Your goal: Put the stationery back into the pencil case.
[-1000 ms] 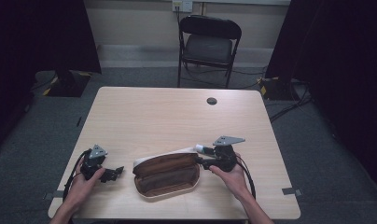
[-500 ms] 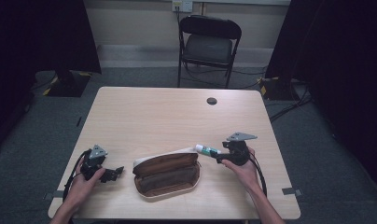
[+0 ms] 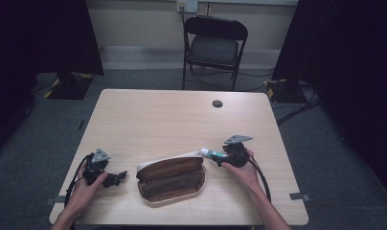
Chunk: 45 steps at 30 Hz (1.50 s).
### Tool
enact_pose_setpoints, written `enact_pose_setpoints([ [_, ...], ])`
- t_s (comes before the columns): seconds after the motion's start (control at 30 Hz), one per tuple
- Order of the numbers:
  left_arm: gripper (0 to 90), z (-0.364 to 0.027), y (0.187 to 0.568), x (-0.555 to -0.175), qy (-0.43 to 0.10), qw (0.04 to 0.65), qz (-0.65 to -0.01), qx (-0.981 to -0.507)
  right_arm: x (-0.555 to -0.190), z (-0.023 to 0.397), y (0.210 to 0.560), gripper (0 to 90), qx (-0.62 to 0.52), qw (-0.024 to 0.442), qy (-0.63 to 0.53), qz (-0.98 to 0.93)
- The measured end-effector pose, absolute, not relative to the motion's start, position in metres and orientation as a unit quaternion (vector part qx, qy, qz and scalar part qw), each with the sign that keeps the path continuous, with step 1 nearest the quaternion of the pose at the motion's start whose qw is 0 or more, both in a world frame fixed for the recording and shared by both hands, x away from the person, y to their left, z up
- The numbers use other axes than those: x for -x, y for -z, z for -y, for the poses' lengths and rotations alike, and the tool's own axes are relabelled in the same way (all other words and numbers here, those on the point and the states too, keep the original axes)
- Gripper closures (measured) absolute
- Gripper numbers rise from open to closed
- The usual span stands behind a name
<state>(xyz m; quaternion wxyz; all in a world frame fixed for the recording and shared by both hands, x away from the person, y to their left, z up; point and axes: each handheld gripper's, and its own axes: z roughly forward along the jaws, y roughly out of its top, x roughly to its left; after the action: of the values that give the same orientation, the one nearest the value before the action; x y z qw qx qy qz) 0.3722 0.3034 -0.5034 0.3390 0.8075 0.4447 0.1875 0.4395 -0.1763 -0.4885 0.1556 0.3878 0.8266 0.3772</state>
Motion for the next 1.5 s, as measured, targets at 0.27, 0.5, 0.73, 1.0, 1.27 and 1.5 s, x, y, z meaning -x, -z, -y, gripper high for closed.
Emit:
enact_pose_setpoints([
  [0.27, 0.0, -0.303, 0.503, -0.373, -0.186, 0.339, -0.444, -0.809, -0.441, 0.174, 0.494, 47.2, -0.385, 0.16, -0.364, -0.833],
  [0.5, 0.0, -0.303, 0.503, -0.373, -0.186, 0.339, -0.443, -0.809, -0.441, 0.178, 0.494, 58.9, -0.398, 0.174, -0.36, -0.826],
  [0.73, 0.0, -0.303, 0.503, -0.373, -0.186, 0.339, -0.444, -0.809, -0.441, 0.18, 0.493, 65.8, -0.406, 0.179, -0.356, -0.822],
  [1.0, 0.0, -0.303, 0.503, -0.373, -0.185, 0.339, -0.443, -0.809, -0.44, 0.181, 0.491, 66.1, -0.414, 0.176, -0.352, -0.821],
  [1.27, 0.0, -0.303, 0.503, -0.373, -0.186, 0.338, -0.444, -0.809, -0.44, 0.191, 0.485, 66.2, -0.435, 0.17, -0.366, -0.805],
  [1.5, 0.0, -0.303, 0.503, -0.373, -0.185, 0.339, -0.444, -0.809, -0.439, 0.197, 0.481, 66.2, -0.444, 0.166, -0.379, -0.795],
])
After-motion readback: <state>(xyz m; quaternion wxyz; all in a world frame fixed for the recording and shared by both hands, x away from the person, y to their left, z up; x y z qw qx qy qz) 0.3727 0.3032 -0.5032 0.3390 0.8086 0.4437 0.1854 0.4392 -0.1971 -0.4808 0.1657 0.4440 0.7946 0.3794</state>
